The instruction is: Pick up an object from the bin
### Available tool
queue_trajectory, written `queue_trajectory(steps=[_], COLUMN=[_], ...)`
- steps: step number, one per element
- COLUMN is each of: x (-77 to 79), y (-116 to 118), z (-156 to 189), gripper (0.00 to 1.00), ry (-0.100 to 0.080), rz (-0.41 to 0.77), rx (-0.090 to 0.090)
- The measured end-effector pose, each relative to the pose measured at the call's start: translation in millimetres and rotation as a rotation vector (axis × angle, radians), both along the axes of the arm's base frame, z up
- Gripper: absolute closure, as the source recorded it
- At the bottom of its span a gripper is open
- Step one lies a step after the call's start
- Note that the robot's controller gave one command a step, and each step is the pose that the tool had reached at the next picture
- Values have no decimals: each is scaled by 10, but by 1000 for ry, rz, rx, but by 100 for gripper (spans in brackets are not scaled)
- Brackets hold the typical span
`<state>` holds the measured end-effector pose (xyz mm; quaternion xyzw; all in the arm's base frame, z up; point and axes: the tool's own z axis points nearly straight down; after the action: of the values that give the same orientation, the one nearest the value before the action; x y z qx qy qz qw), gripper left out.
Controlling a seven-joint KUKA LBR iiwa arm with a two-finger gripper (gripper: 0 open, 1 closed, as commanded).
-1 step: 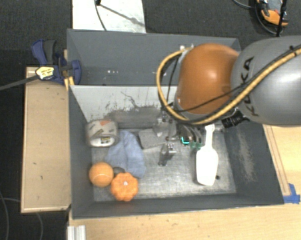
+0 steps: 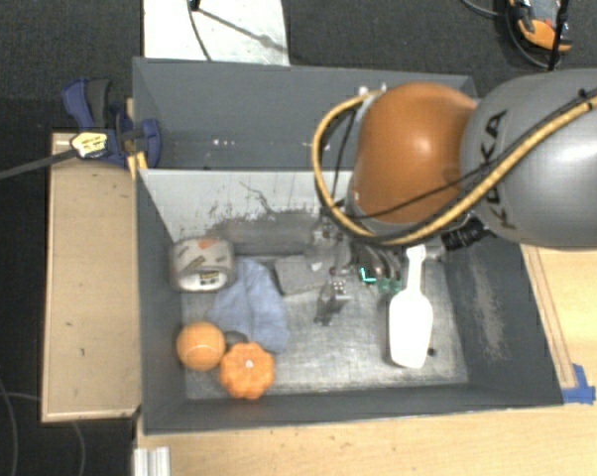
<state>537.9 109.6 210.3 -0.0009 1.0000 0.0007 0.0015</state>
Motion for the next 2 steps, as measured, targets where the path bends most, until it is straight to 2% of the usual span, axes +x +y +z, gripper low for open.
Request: queue_trajectory(steps=[1, 2], x=[471, 473], y=[418, 416], z=[-1215, -1213], gripper=[100, 100], ry=[0, 0], rz=[25, 23], rx=[0, 0])
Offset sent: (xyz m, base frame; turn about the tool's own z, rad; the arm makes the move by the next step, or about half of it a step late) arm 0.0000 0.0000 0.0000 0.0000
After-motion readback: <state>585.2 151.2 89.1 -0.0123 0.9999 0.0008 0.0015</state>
